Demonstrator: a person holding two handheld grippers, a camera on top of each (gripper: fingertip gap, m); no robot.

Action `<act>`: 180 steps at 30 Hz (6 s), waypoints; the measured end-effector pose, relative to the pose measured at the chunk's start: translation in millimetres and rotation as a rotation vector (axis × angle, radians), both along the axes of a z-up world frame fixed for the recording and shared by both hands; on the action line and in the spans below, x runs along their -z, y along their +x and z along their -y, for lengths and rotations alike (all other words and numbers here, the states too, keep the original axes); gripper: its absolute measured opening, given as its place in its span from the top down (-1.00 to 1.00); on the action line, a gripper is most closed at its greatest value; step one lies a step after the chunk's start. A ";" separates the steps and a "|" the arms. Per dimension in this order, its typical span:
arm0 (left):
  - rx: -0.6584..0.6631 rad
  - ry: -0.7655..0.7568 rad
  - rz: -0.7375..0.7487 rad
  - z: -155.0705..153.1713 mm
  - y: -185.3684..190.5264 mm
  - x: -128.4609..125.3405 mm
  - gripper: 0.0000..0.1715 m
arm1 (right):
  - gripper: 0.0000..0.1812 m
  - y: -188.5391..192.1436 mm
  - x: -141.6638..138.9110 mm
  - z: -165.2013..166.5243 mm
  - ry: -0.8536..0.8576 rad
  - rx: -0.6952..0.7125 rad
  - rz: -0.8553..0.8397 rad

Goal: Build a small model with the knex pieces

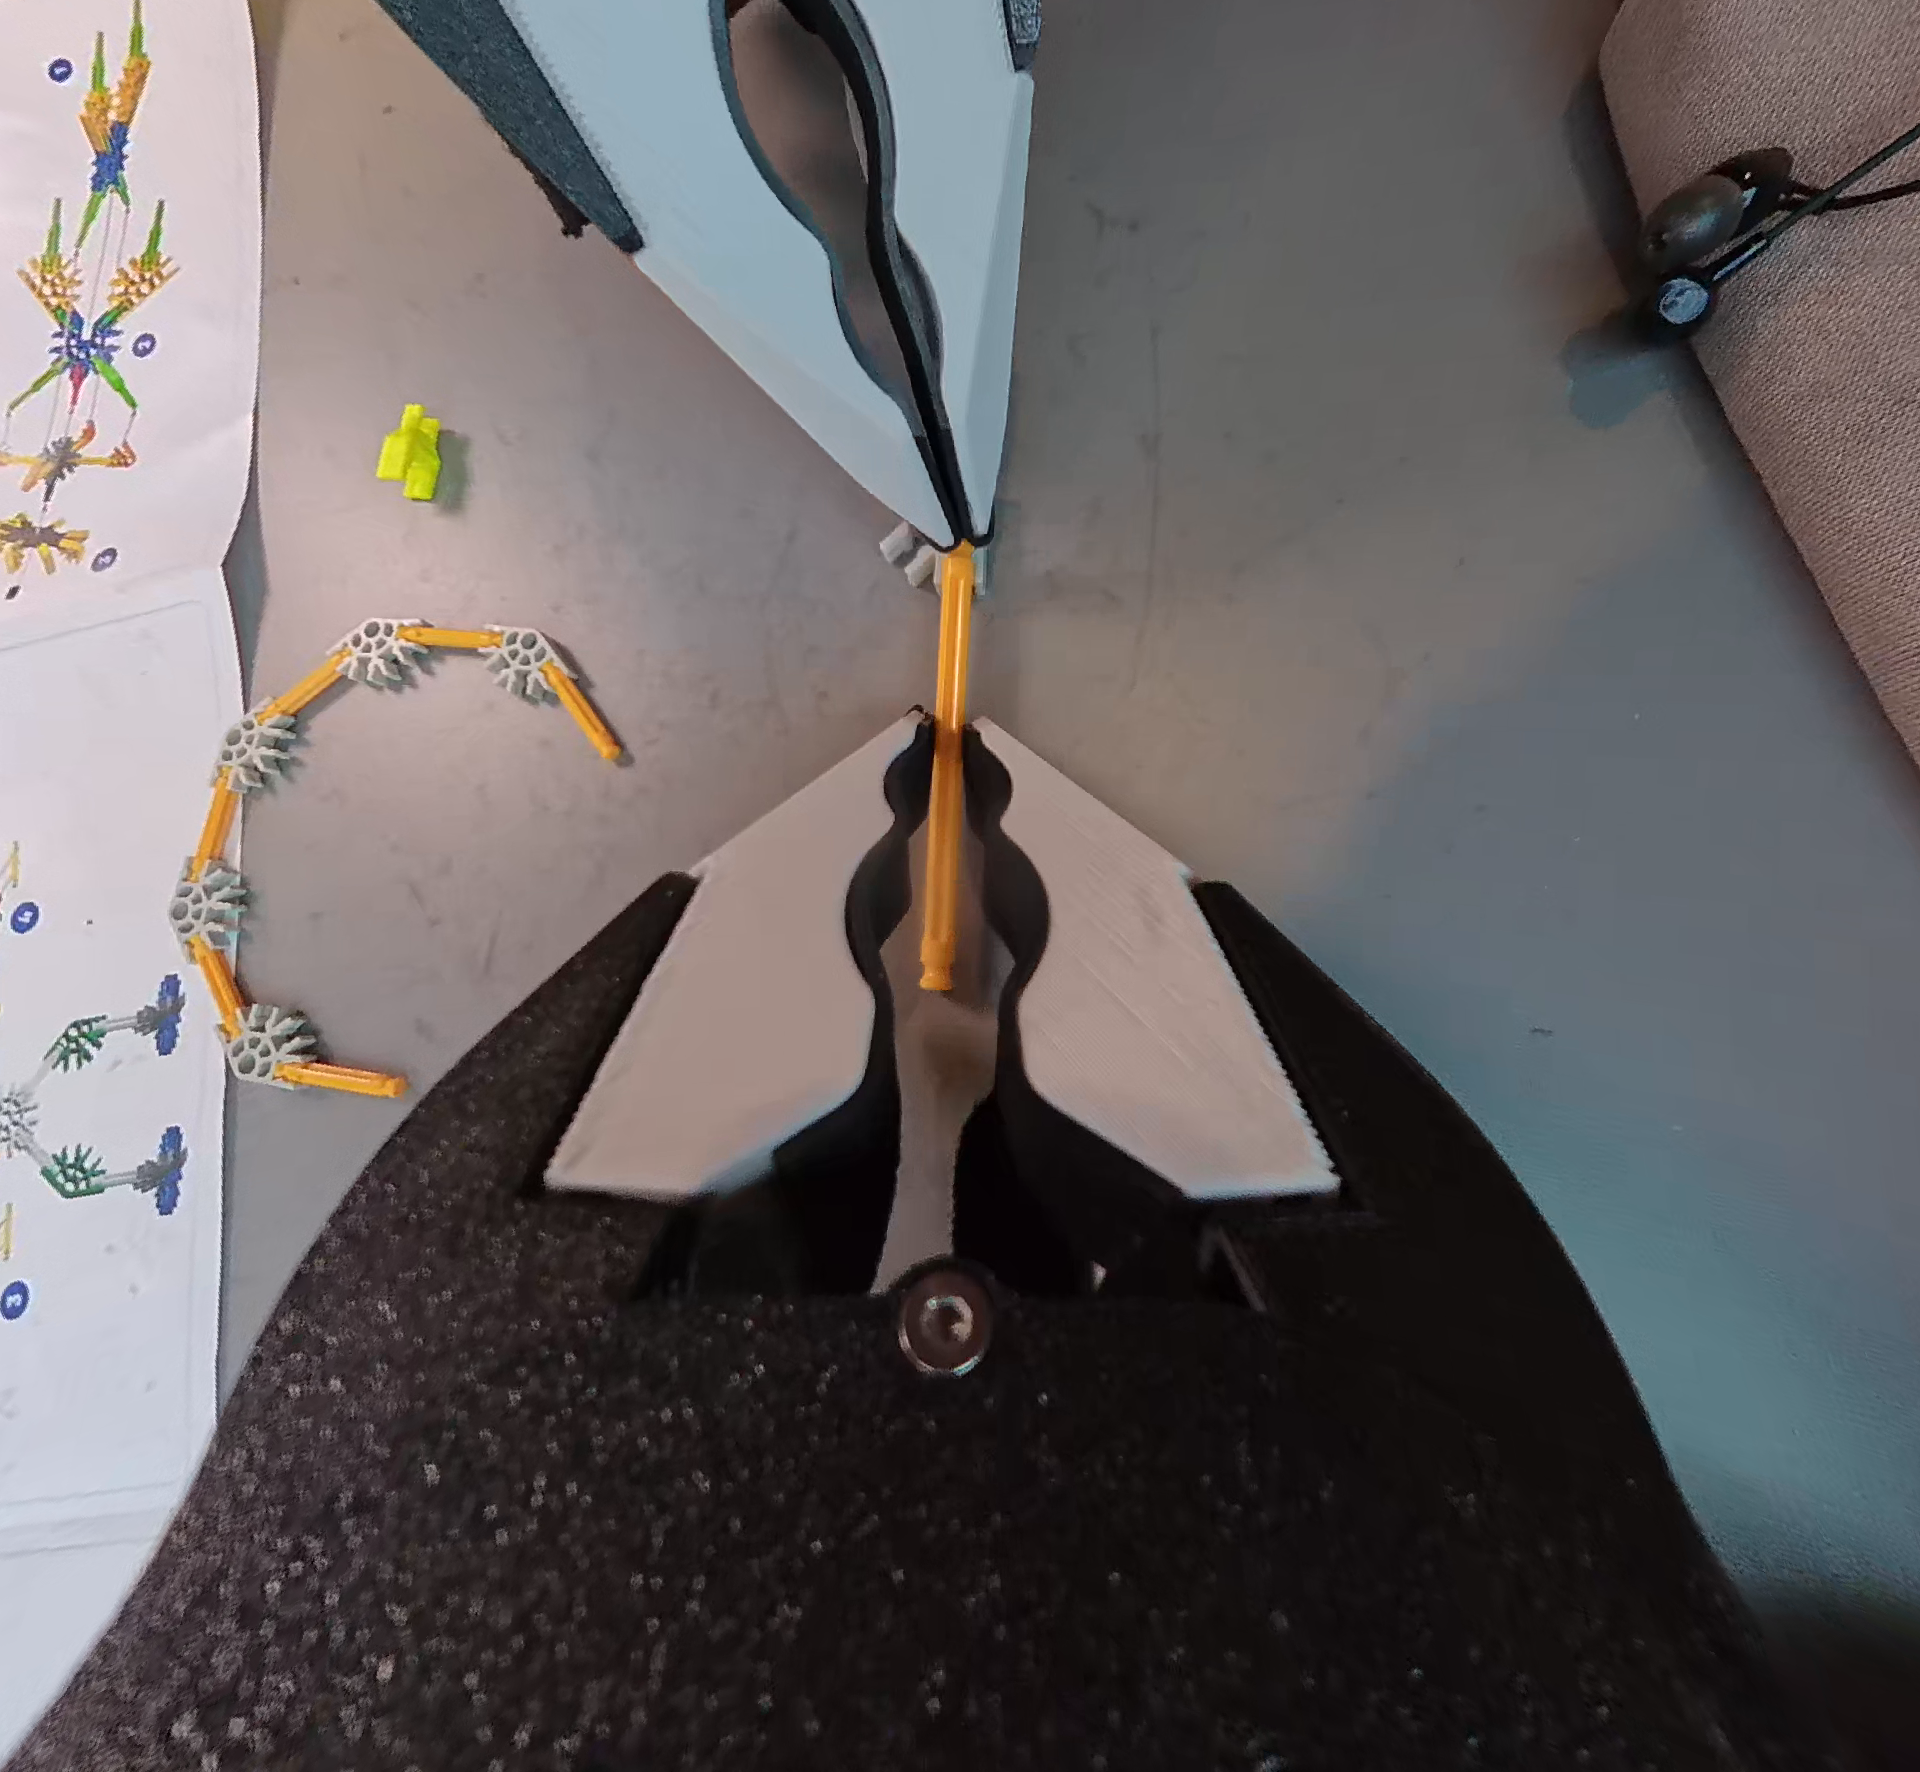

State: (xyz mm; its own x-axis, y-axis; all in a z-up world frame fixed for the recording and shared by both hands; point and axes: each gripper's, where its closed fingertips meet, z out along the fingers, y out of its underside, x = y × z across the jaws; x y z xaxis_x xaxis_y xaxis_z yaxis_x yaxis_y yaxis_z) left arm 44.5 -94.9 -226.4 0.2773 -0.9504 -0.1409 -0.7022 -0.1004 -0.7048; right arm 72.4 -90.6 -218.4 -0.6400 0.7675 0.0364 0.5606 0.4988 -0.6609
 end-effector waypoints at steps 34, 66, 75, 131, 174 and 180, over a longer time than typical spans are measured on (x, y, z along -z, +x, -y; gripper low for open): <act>-0.006 -0.127 0.091 5.0 6.9 1.6 0.93 | 1.00 -10.2 4.7 10.6 -0.029 0.176 0.275; 0.020 -0.318 0.009 38.1 -16.9 0.4 0.75 | 0.67 -1.2 -2.5 9.9 -0.031 0.103 0.153; -0.009 -0.248 -0.047 30.4 -18.3 2.1 0.94 | 0.81 10.1 9.7 21.0 0.051 -0.008 0.185; -0.080 -0.160 -0.073 -6.7 9.6 1.1 0.86 | 0.94 -2.3 -51.6 -29.3 -0.603 0.252 0.071; -0.312 -0.230 0.210 -33.8 8.2 -12.3 0.82 | 0.77 5.9 -10.3 -24.1 -0.396 0.297 0.241; -0.306 -0.203 0.133 -32.5 5.4 -2.5 0.82 | 0.94 23.9 -20.9 -29.9 -0.228 0.249 0.223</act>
